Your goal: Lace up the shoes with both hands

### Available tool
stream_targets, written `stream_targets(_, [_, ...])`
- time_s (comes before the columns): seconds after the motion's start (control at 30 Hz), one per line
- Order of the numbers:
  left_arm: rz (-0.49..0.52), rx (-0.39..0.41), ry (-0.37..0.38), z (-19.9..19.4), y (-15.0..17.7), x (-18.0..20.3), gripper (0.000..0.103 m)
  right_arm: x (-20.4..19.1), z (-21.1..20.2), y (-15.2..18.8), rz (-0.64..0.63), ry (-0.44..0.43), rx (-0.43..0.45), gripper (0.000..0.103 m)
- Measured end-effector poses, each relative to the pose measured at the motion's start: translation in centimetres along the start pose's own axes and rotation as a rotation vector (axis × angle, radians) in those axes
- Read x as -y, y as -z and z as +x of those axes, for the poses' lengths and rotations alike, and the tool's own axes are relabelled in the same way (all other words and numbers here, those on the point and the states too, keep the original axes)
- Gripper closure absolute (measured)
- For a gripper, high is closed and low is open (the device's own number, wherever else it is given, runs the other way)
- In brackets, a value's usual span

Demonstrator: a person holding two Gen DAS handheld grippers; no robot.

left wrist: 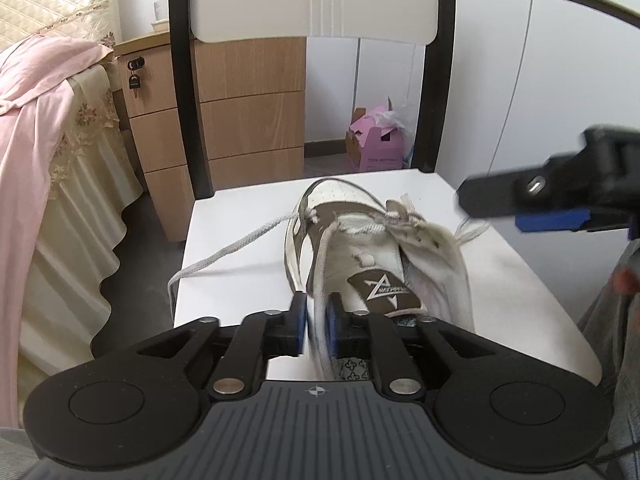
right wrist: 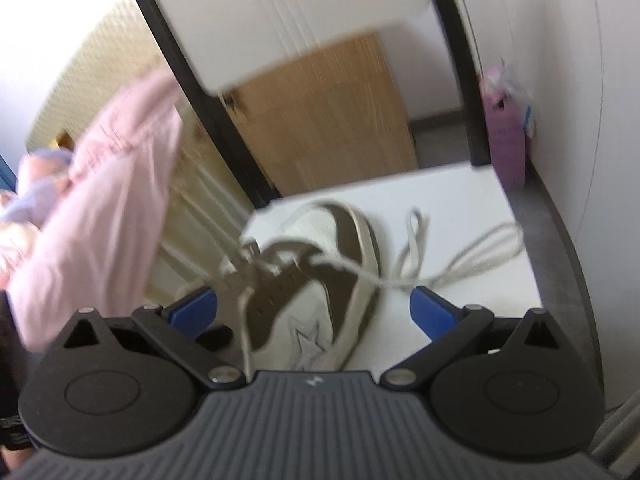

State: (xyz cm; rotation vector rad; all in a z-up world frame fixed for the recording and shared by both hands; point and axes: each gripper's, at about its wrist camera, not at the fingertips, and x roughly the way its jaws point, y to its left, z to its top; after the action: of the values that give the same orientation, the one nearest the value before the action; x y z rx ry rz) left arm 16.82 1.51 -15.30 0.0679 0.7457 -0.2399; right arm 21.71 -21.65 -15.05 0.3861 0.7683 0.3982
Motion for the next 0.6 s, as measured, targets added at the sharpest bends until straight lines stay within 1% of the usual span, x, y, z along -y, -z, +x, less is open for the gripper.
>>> stream_targets(0.03, [-0.005, 0.004, 0.004, -0.2, -0.1, 0.0, 0.068, 0.2, -0.4, -0.2, 0.008, -0.001, 0.021, 0.0])
stream_targets(0.07, [-0.007, 0.011, 0.004, -0.5, -0.1, 0.0, 0.058, 0.5, -0.8, -0.4, 0.016, -0.003, 0.041, 0.0])
stream_targets(0.1, [-0.008, 0.021, 0.005, -0.8, -0.2, 0.1, 0.056, 0.8, -0.9, -0.7, 0.03, 0.001, 0.054, 0.0])
stream_targets(0.2, [-0.017, 0.049, 0.022, -1.8, -0.3, 0.1, 0.056, 2.0, -1.0, -1.7, 0.073, 0.017, 0.087, 0.0])
stream_targets(0.3, [-0.034, 0.069, 0.031, -2.4, -0.5, 0.0, 0.055, 3.2, -0.3, -3.0, 0.099, 0.033, 0.089, 0.0])
stream_targets(0.43, [-0.045, 0.079, 0.044, -2.0, -0.9, -0.2, 0.054, 5.0, 2.5, -4.6, 0.144, 0.036, 0.029, 0.002])
stream_targets(0.53, [-0.048, 0.063, 0.049, -1.2, -1.1, -0.4, 0.054, 6.0, 5.0, -5.5, 0.157, 0.045, -0.022, 0.009])
stream_targets(0.6, [-0.045, 0.056, 0.047, -0.8, -1.3, -0.7, 0.054, 6.2, 6.7, -5.8, 0.129, 0.065, -0.054, 0.024])
